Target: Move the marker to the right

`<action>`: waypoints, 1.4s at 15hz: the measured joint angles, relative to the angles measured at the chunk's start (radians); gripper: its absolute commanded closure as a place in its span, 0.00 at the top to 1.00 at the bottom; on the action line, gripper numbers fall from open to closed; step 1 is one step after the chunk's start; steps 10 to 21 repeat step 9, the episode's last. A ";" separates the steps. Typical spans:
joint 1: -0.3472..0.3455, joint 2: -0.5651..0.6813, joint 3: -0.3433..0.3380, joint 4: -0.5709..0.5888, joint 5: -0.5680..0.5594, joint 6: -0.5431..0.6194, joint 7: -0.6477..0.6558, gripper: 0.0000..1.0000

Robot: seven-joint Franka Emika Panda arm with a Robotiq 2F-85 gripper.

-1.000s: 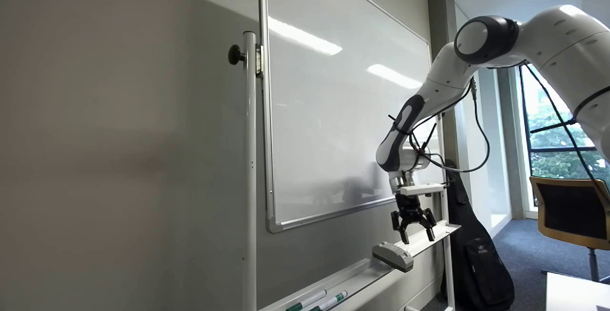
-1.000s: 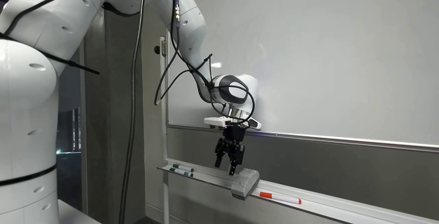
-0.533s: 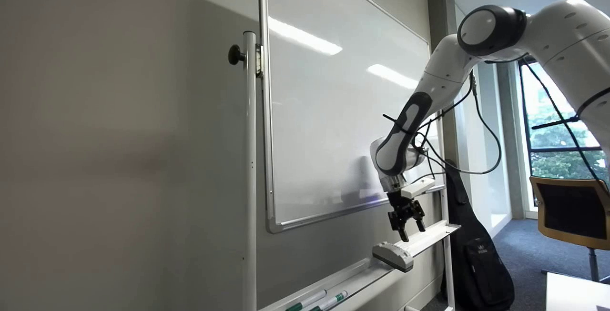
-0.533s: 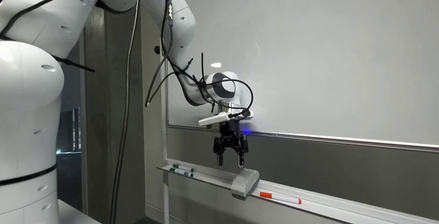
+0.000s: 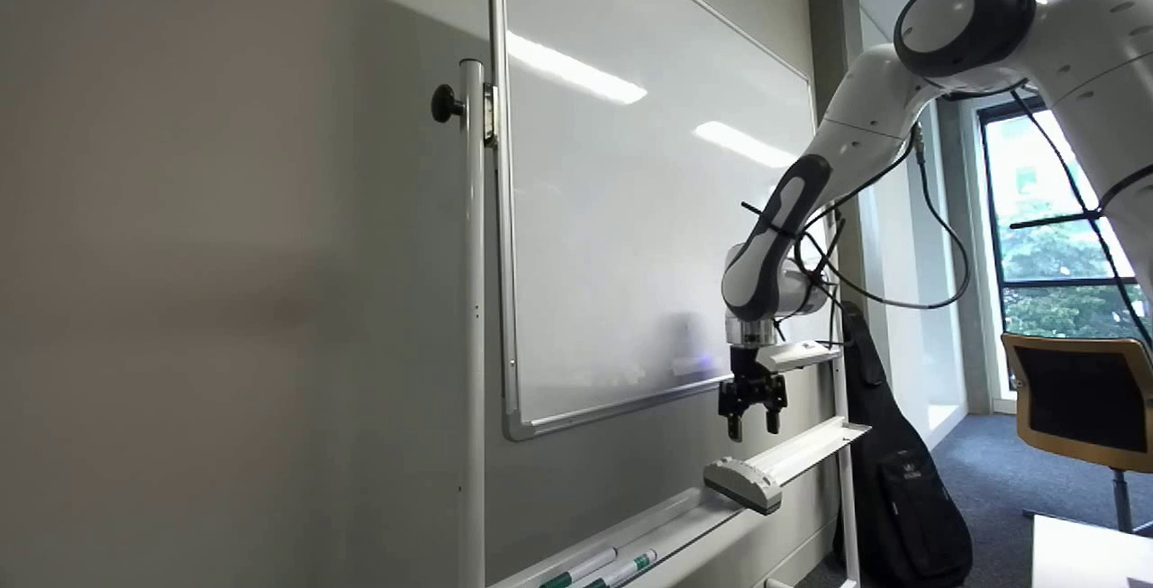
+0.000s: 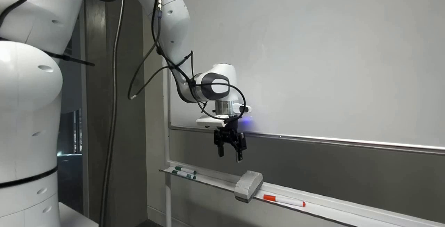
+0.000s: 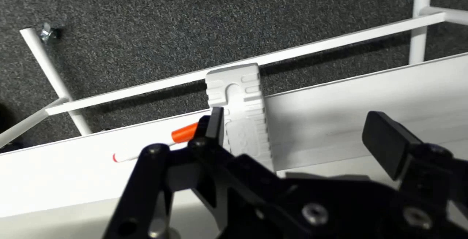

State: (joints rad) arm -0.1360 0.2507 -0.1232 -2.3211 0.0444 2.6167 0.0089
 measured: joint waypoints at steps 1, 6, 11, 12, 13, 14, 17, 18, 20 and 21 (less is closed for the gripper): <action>-0.005 -0.003 0.006 -0.003 0.037 -0.014 -0.015 1.00; -0.010 -0.004 0.013 -0.003 0.067 -0.033 -0.023 1.00; -0.010 -0.004 0.013 -0.003 0.067 -0.033 -0.023 1.00; -0.010 -0.004 0.013 -0.003 0.067 -0.033 -0.023 1.00; -0.010 -0.004 0.013 -0.003 0.067 -0.033 -0.023 1.00; -0.010 -0.004 0.013 -0.003 0.067 -0.033 -0.023 1.00; -0.010 -0.004 0.013 -0.003 0.067 -0.033 -0.023 1.00; -0.010 -0.004 0.013 -0.003 0.067 -0.033 -0.023 1.00; -0.010 -0.004 0.013 -0.003 0.067 -0.033 -0.023 1.00; -0.010 -0.004 0.013 -0.003 0.067 -0.033 -0.023 1.00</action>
